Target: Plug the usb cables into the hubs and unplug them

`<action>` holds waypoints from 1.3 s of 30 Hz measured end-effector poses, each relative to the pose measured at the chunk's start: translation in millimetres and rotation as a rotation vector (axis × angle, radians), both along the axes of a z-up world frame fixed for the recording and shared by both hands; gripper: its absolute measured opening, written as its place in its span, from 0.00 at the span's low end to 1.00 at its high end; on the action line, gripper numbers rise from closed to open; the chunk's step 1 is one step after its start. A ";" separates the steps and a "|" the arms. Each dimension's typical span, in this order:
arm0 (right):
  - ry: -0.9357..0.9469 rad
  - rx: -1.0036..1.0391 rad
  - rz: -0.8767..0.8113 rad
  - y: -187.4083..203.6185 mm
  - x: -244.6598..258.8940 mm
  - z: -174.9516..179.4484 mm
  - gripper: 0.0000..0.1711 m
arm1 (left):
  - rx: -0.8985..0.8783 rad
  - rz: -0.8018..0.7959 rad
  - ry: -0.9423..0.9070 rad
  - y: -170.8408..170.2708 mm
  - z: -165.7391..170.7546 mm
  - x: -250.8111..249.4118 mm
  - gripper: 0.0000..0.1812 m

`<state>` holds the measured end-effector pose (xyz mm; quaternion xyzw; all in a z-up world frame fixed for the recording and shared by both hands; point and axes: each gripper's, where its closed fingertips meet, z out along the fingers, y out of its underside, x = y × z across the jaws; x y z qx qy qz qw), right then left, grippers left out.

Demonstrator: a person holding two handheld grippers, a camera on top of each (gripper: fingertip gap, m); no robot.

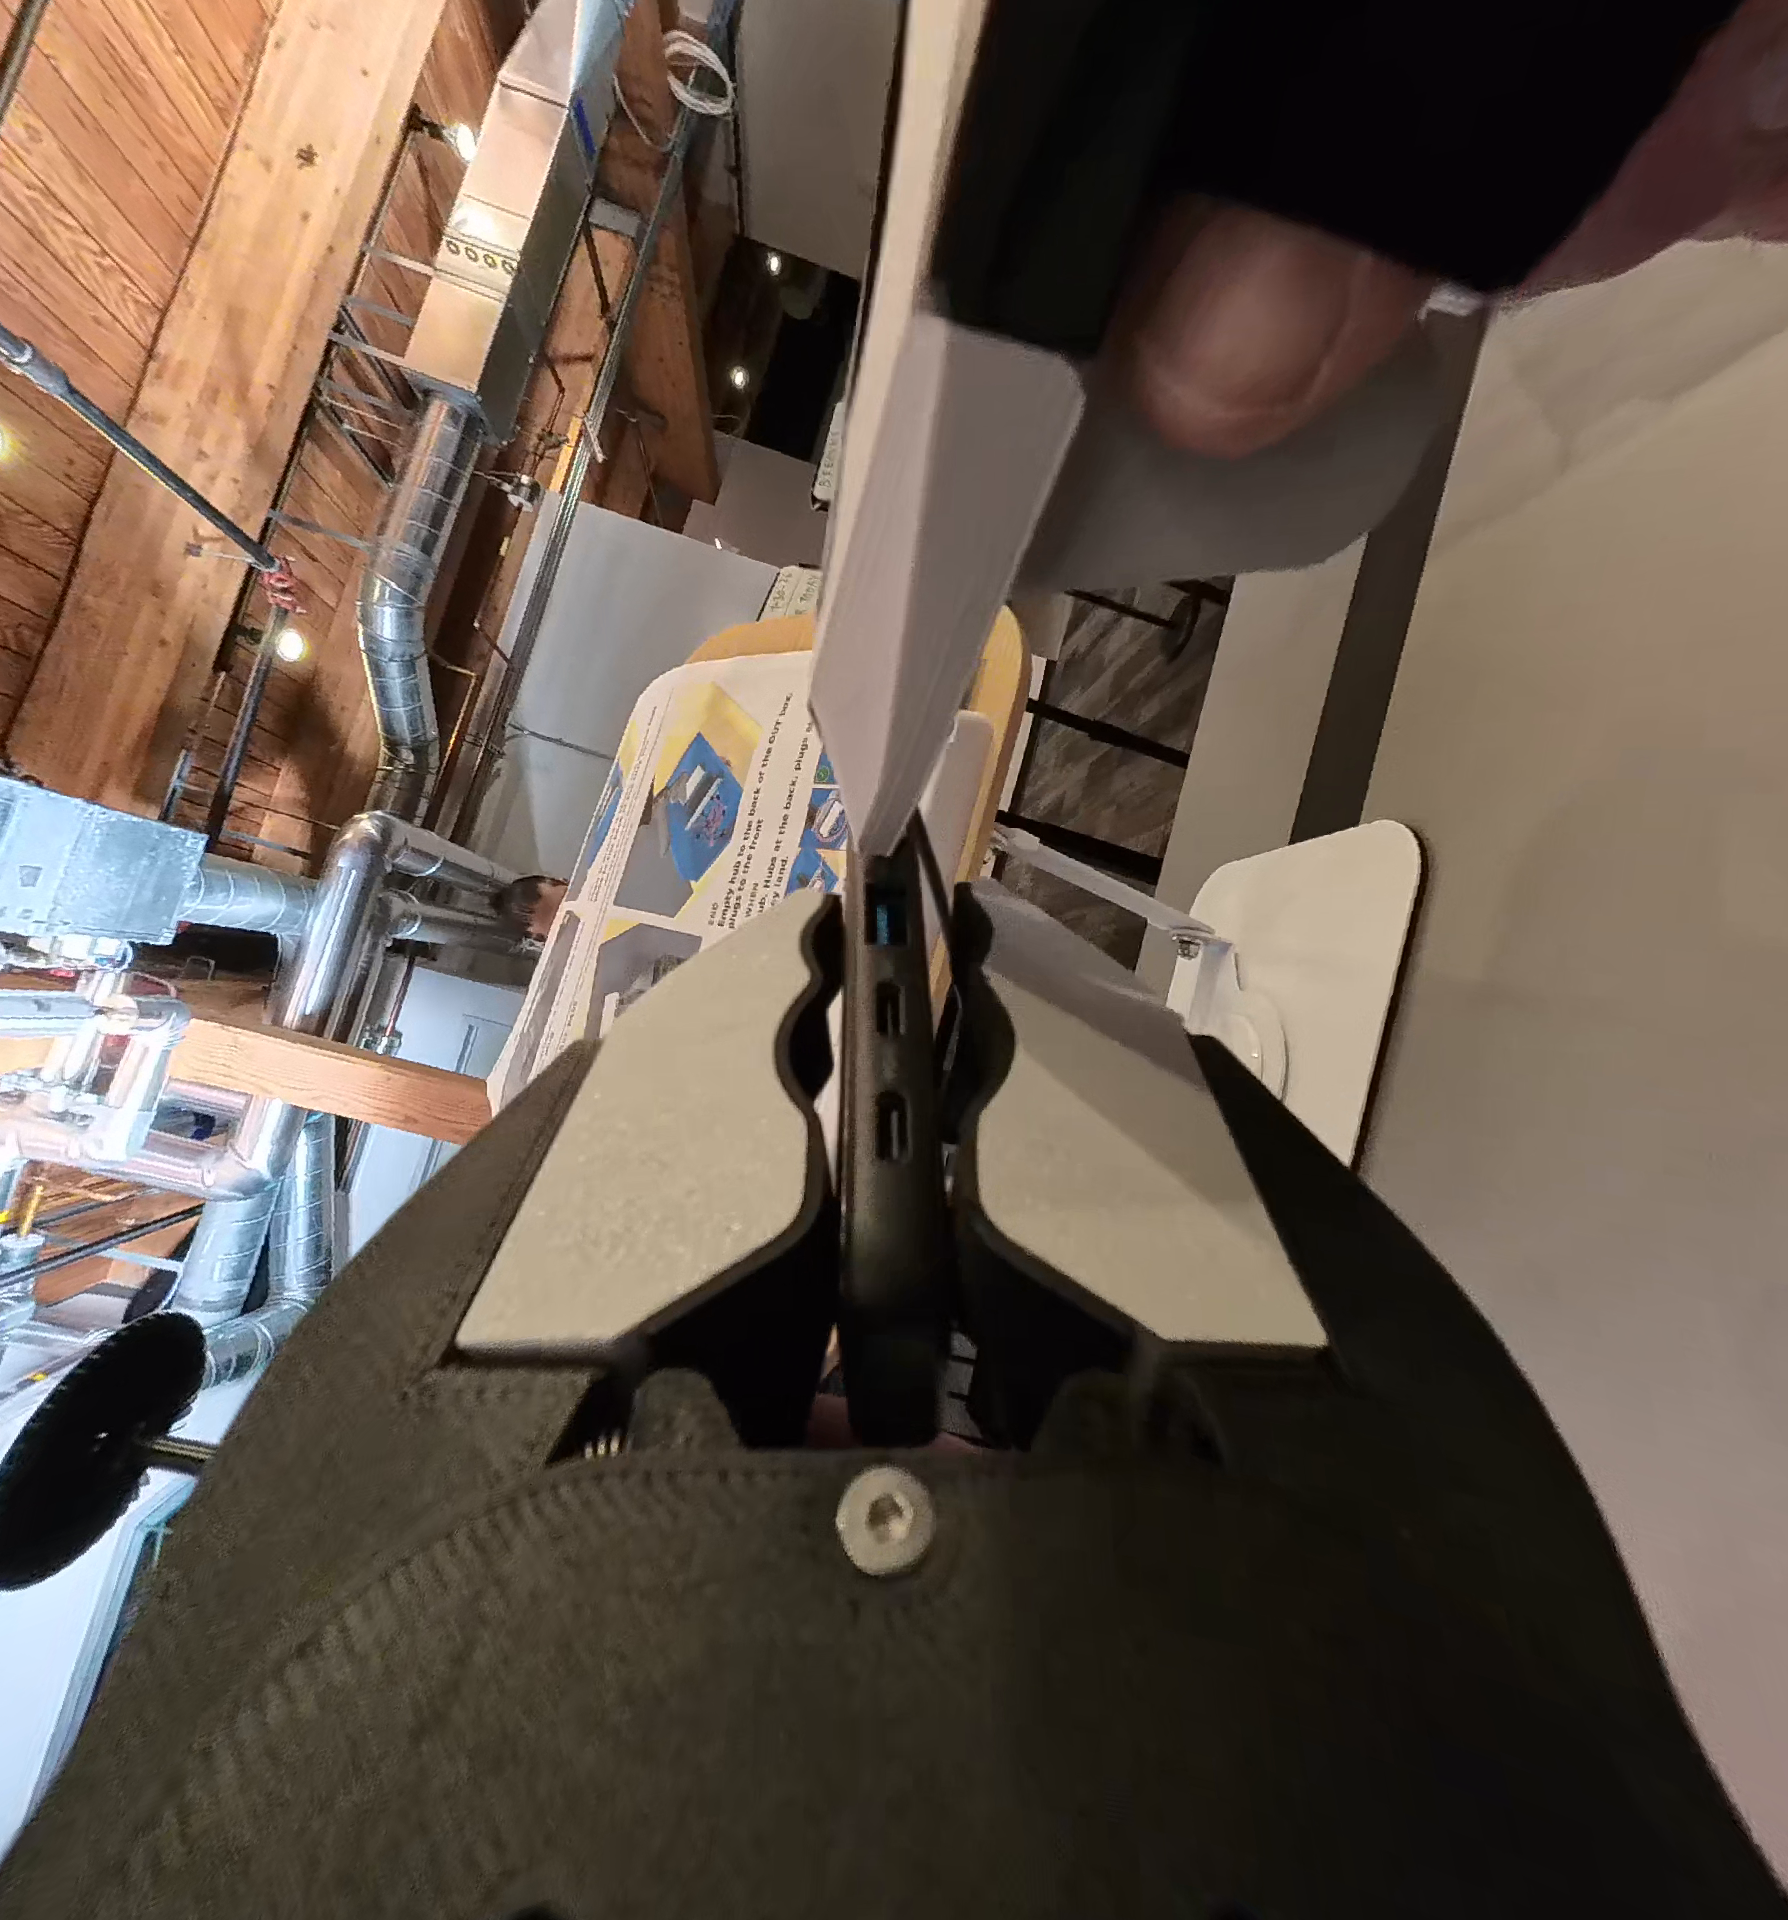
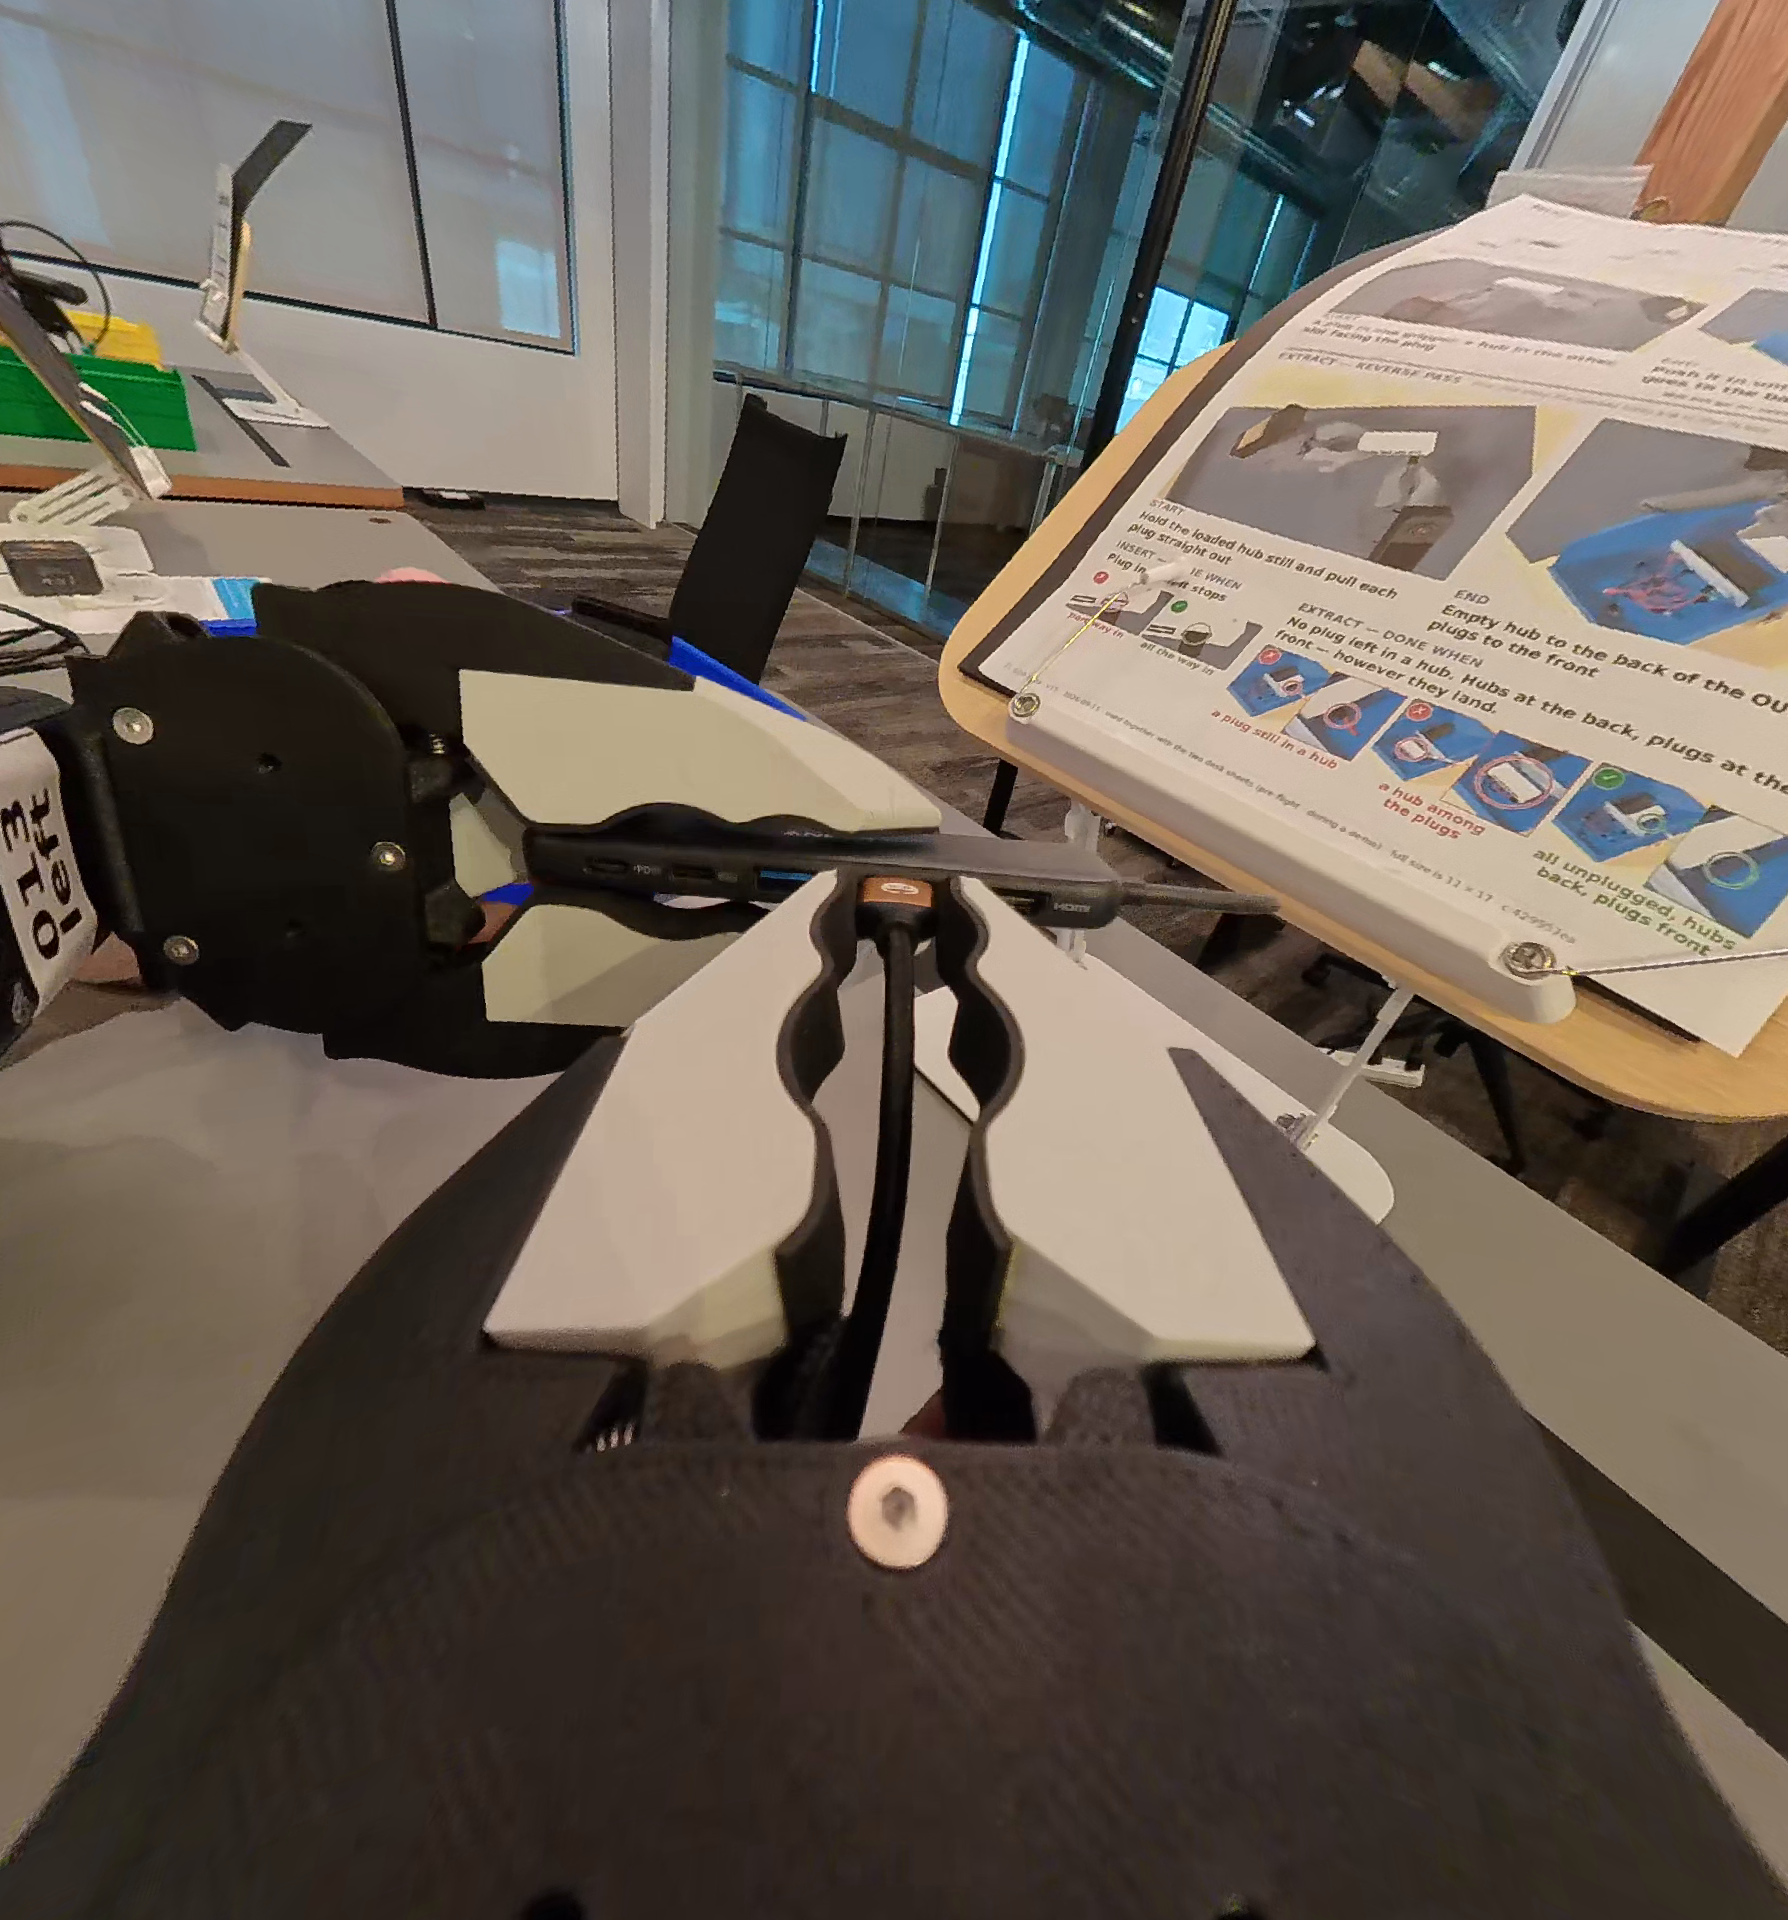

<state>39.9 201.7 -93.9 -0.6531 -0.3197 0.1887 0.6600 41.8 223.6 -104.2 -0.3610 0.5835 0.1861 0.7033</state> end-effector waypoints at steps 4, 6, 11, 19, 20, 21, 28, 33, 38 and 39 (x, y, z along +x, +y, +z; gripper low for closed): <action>-0.003 -0.004 0.004 1.0 0.5 0.0 0.07 | -0.003 0.038 -0.018 2.3 -0.4 -1.2 0.11; -0.002 0.000 -0.009 2.5 2.0 -0.4 0.07 | -0.021 0.072 -0.033 4.6 -0.3 -1.4 0.11; -0.050 0.055 -0.091 4.4 5.3 0.4 0.07 | -0.034 0.135 -0.072 11.6 -1.4 -3.1 0.11; -0.031 0.036 -0.036 0.4 3.5 5.8 0.07 | -0.041 0.141 -0.109 14.6 0.8 -8.2 0.11; -0.019 0.010 -0.004 0.4 3.2 4.6 0.07 | -0.028 0.132 -0.102 12.8 1.1 -7.7 0.11; -0.007 -0.005 0.031 0.0 3.0 4.8 0.07 | -0.043 0.115 -0.109 11.3 0.9 -6.7 0.11; 0.006 -0.053 0.126 -2.5 2.4 3.7 0.07 | -0.021 0.017 -0.082 -1.1 4.0 1.4 0.11; 0.045 -0.105 0.188 -4.1 3.9 4.4 0.07 | 0.008 -0.051 -0.039 -12.0 5.7 6.9 0.15; 0.021 -0.095 0.175 -5.3 2.0 4.3 0.07 | -0.010 -0.049 -0.045 -13.7 5.3 8.3 0.11; 0.024 -0.096 0.174 -5.0 2.3 4.4 0.07 | -0.012 -0.039 -0.046 -12.2 5.2 7.9 0.11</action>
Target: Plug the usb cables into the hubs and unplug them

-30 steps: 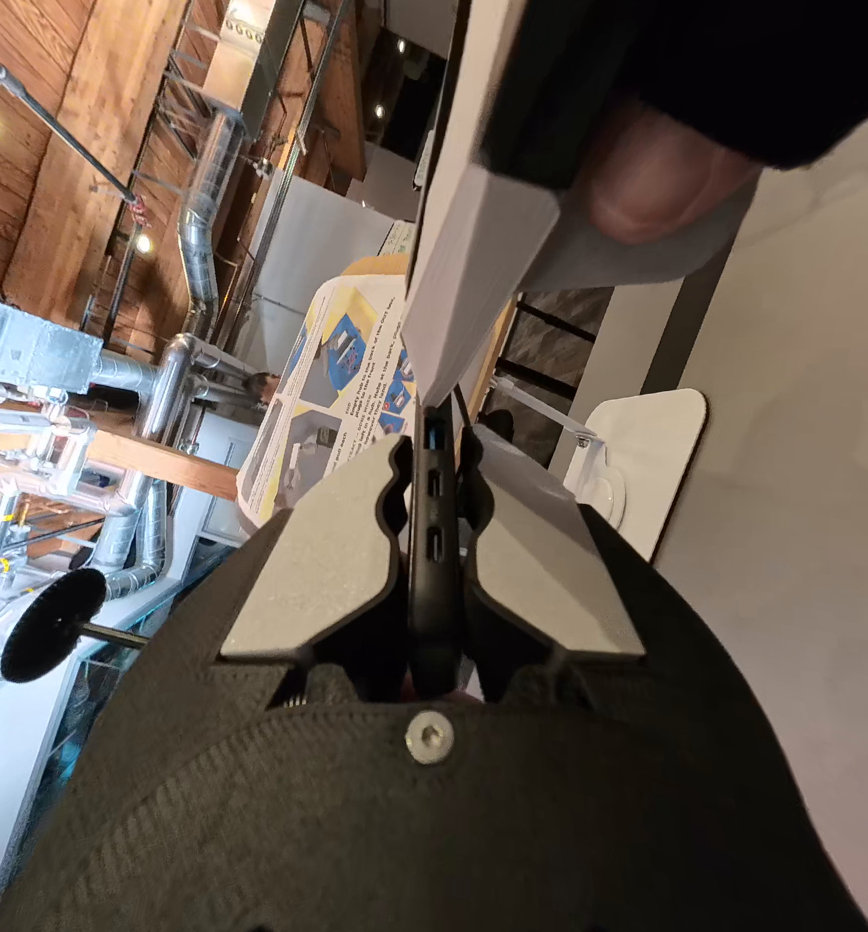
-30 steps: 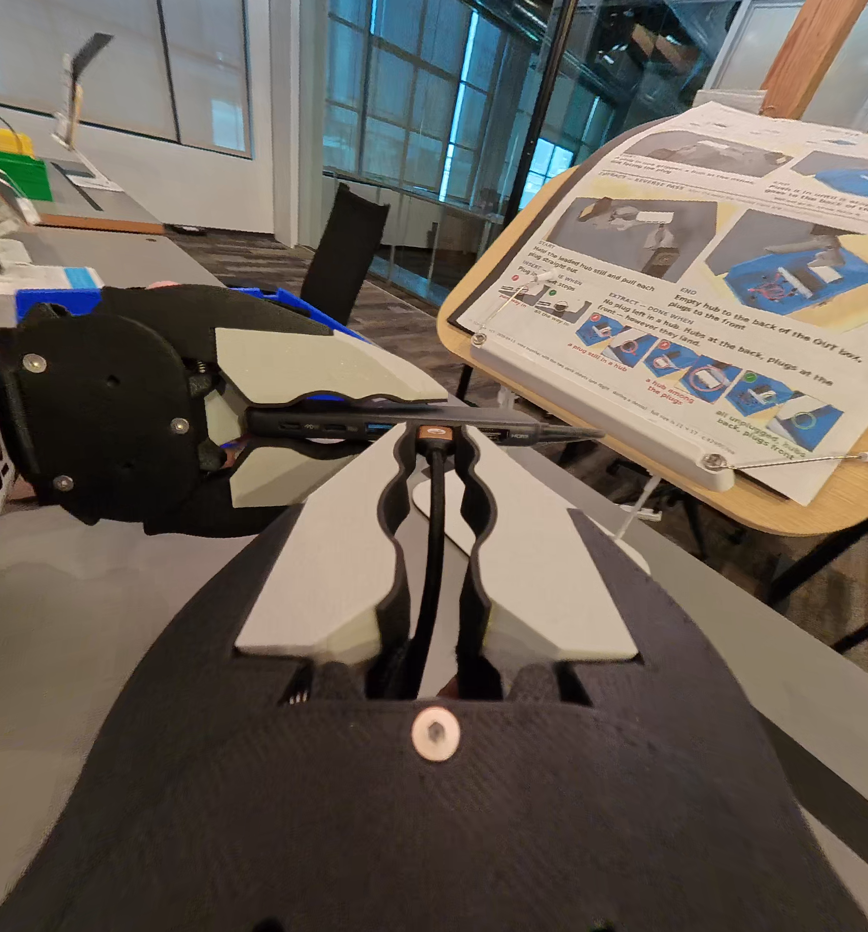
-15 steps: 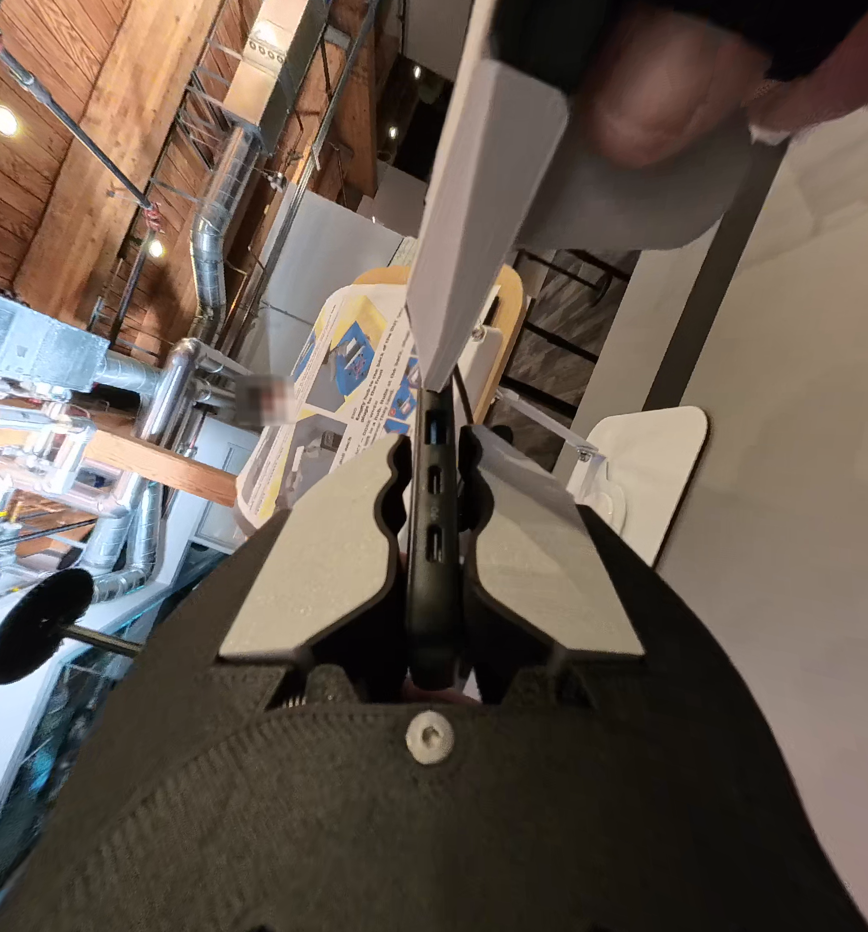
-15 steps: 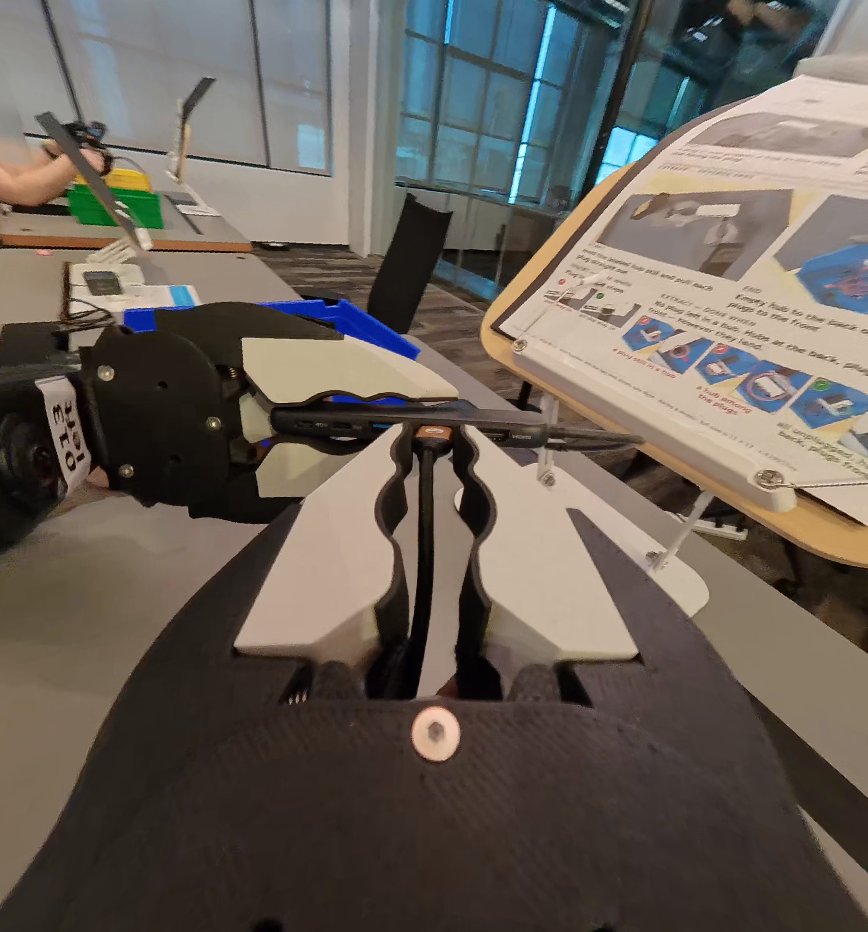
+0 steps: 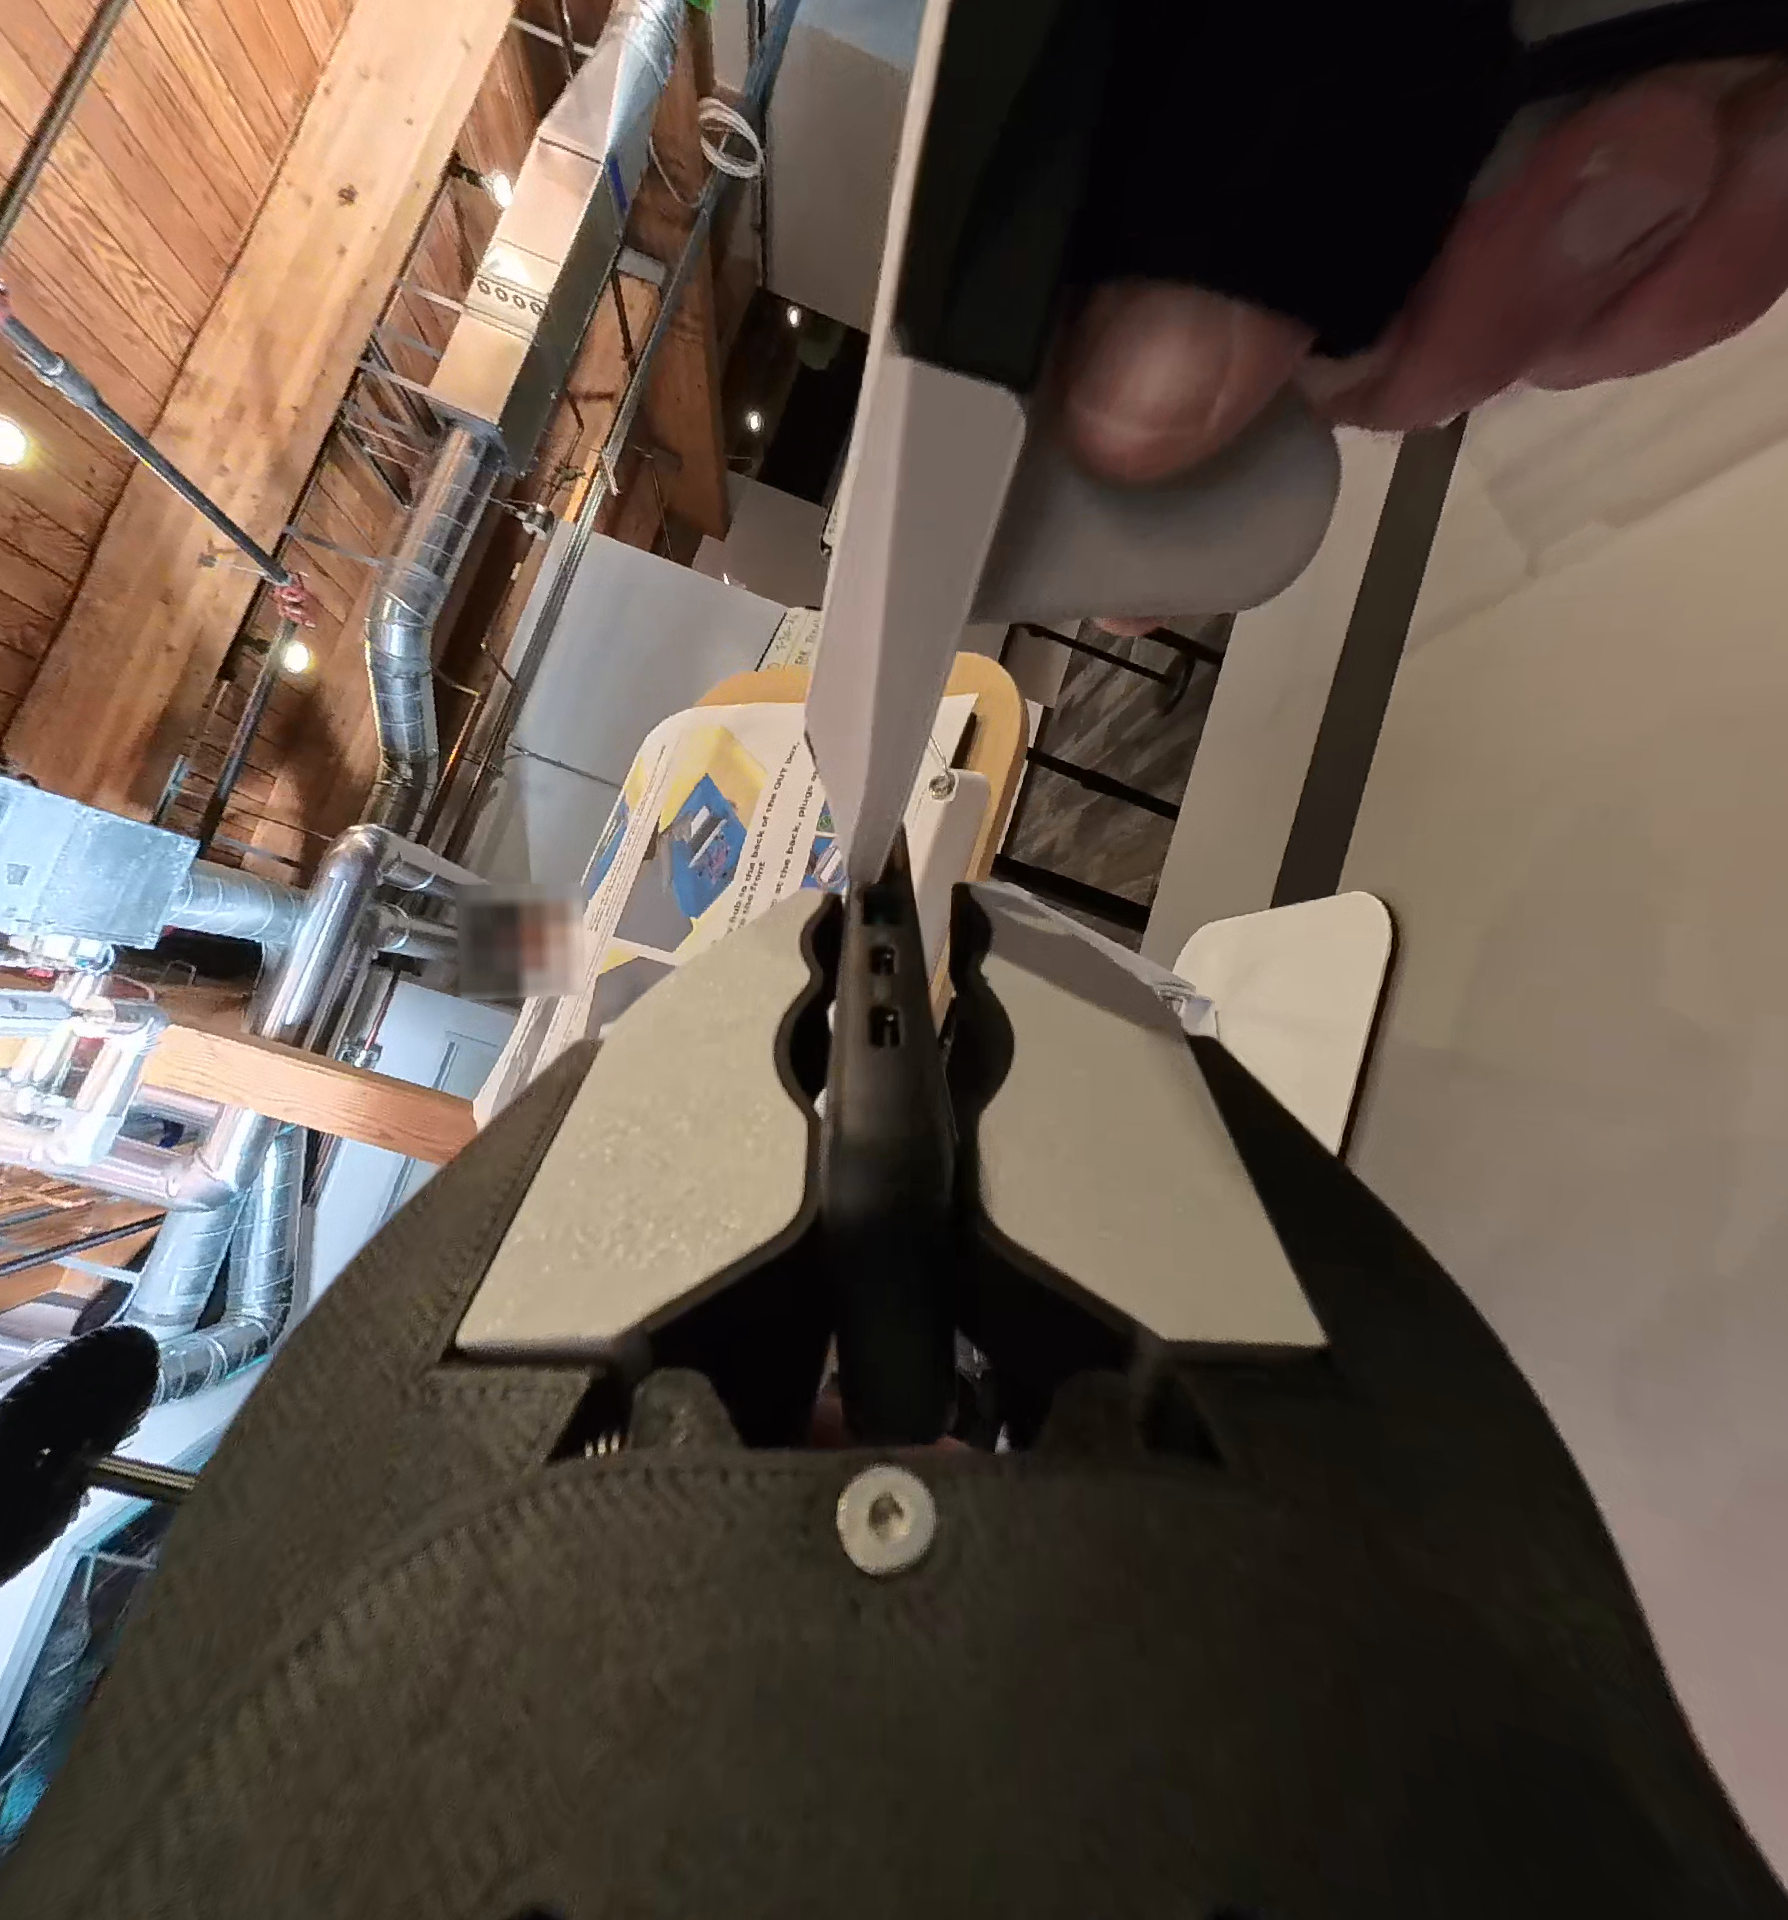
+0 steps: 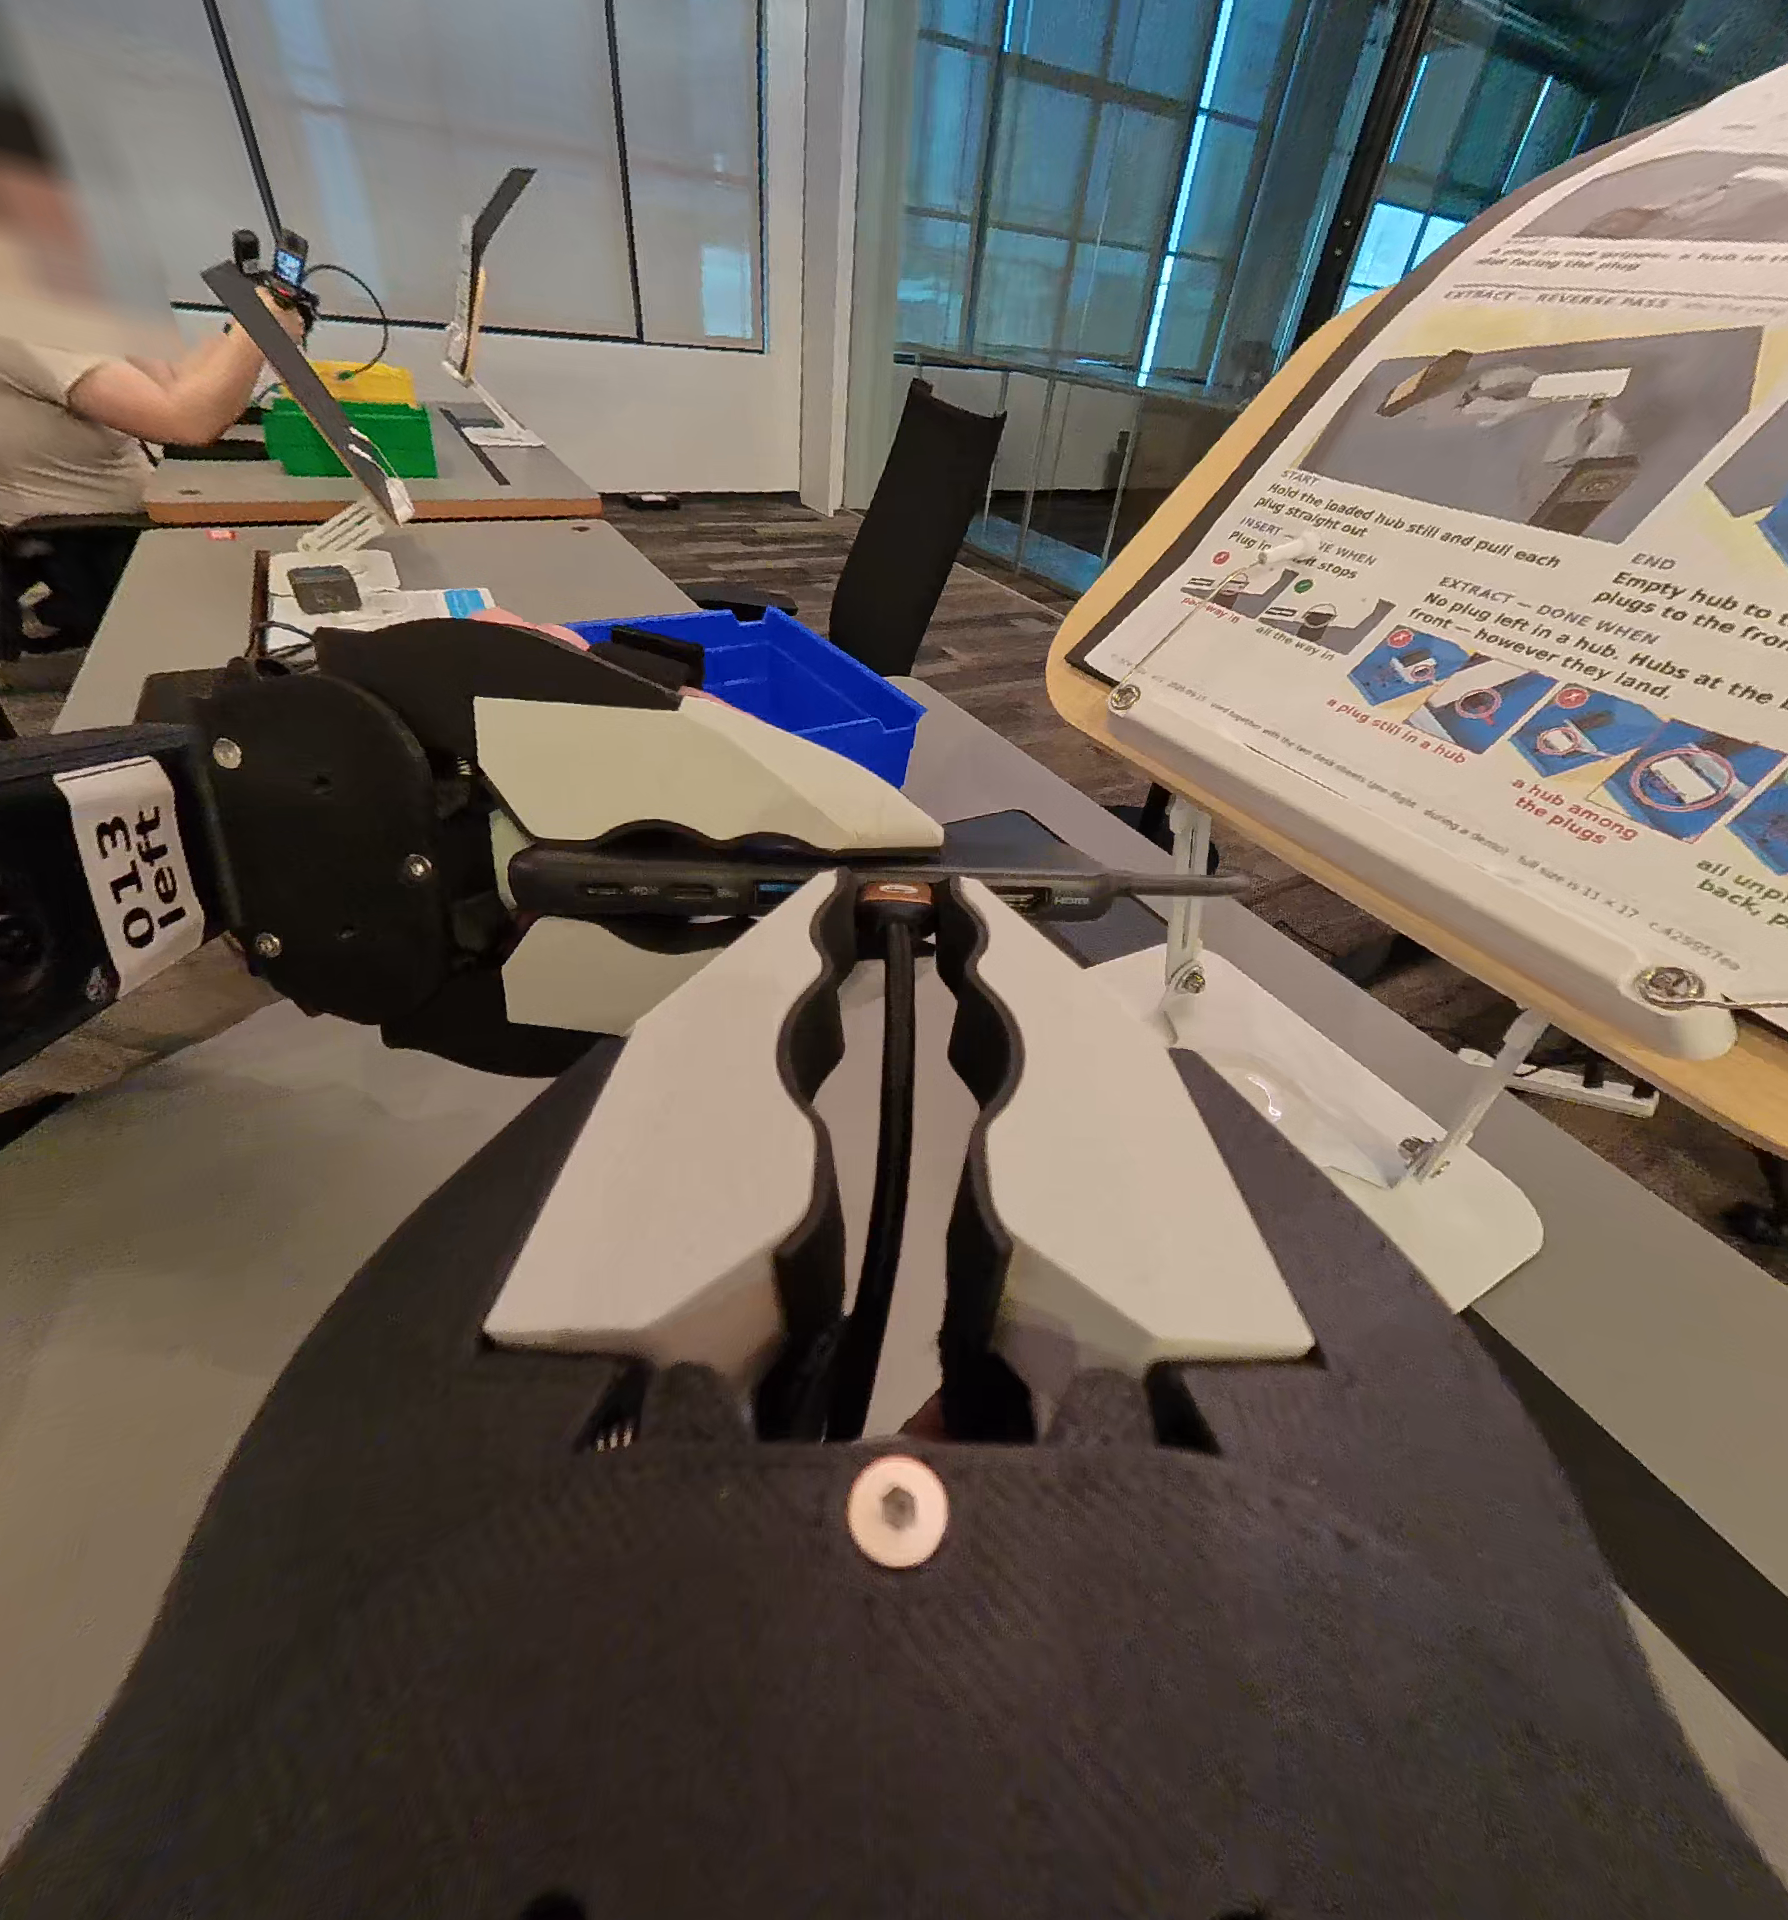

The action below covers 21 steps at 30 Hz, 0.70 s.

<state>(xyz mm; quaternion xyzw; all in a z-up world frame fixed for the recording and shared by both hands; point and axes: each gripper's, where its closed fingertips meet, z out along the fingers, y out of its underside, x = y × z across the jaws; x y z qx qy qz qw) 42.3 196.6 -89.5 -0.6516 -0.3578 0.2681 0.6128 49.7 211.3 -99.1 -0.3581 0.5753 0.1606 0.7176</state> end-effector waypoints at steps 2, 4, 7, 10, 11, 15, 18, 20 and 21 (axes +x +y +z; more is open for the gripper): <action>-0.009 0.006 -0.007 0.8 0.4 -0.6 0.07 | -0.019 0.023 -0.002 3.6 -1.4 -2.1 0.11; -0.010 0.009 -0.012 1.6 0.1 -1.8 0.07 | -0.017 0.038 -0.009 4.8 -2.1 -3.5 0.11; -0.020 0.029 -0.046 3.5 0.6 -1.2 0.07 | -0.024 0.069 -0.028 9.9 -2.4 -6.2 0.10; -0.036 0.078 -0.124 5.1 1.3 1.1 0.07 | -0.038 0.102 -0.050 15.9 -2.0 -10.1 0.10; -0.047 0.097 -0.153 5.3 1.4 1.9 0.07 | -0.020 0.117 -0.055 17.5 -1.1 -11.7 0.10; -0.040 0.131 -0.202 4.0 1.0 5.1 0.07 | -0.016 0.137 -0.076 20.2 1.5 -15.1 0.10; -0.022 0.098 -0.155 2.1 -1.5 5.6 0.07 | -0.001 0.118 -0.074 17.5 3.4 -16.7 0.10; -0.009 0.086 -0.108 -0.5 -1.7 7.6 0.07 | 0.011 0.071 -0.069 9.6 7.7 -12.5 0.10; 0.006 0.070 -0.085 -1.7 -2.0 8.9 0.07 | 0.043 0.058 -0.063 6.1 11.2 -11.1 0.11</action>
